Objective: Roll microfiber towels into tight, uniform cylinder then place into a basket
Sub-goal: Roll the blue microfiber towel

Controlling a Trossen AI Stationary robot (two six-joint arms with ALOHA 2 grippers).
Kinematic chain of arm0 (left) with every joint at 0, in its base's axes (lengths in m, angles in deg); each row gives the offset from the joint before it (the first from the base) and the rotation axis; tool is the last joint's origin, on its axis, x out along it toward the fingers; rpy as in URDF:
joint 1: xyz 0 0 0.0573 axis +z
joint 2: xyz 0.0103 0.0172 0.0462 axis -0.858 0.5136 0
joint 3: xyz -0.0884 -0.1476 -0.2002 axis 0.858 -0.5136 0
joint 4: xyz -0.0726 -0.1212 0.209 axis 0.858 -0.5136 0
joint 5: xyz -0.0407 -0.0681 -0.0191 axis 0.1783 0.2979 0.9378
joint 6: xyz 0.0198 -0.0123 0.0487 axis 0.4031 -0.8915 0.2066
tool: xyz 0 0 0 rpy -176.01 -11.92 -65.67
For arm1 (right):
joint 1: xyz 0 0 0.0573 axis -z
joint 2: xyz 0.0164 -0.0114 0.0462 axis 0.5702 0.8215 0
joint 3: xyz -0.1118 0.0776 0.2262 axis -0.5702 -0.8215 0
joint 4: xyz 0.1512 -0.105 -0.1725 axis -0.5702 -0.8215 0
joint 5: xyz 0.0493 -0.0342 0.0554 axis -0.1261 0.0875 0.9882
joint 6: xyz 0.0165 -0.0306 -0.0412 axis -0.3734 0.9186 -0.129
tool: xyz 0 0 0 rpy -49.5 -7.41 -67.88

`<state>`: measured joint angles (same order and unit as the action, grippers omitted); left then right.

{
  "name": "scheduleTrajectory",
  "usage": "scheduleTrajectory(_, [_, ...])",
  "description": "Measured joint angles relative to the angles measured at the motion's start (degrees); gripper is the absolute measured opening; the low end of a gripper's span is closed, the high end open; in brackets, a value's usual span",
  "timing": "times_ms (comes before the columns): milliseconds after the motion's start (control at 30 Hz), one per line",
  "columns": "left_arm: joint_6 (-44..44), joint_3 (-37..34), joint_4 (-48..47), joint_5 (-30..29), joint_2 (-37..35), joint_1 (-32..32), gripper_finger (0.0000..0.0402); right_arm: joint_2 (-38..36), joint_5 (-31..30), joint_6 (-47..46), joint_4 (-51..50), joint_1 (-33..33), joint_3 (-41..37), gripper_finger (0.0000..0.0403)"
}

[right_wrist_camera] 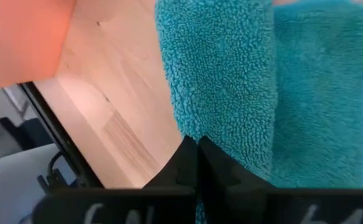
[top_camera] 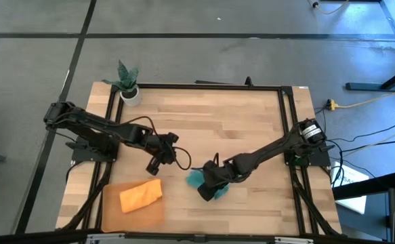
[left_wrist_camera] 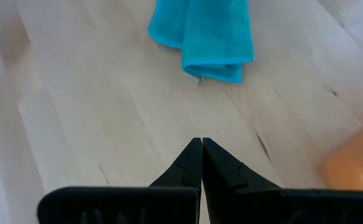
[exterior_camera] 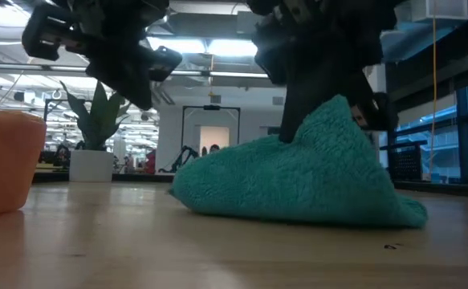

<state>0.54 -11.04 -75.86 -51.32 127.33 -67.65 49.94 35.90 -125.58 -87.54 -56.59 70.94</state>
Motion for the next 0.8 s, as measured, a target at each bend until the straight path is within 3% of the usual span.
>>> scheduleTrajectory(233, [-1.09,0.00,-3.14,0.20,-0.09,-0.78,0.0000,-3.34,0.09,-3.51,12.39,0.93,-7.76,0.0003])
scheduleTrajectory(500, [-1.44,0.00,-5.33,-0.11,-0.07,-1.42,0.0000,-11.37,-3.03,-15.06,15.03,0.59,-17.83,0.0003])
scheduleTrajectory(800, [-1.45,0.00,-5.89,-0.15,-0.07,-1.34,0.0000,-13.00,-3.39,-21.51,39.50,0.49,-30.65,0.0003])
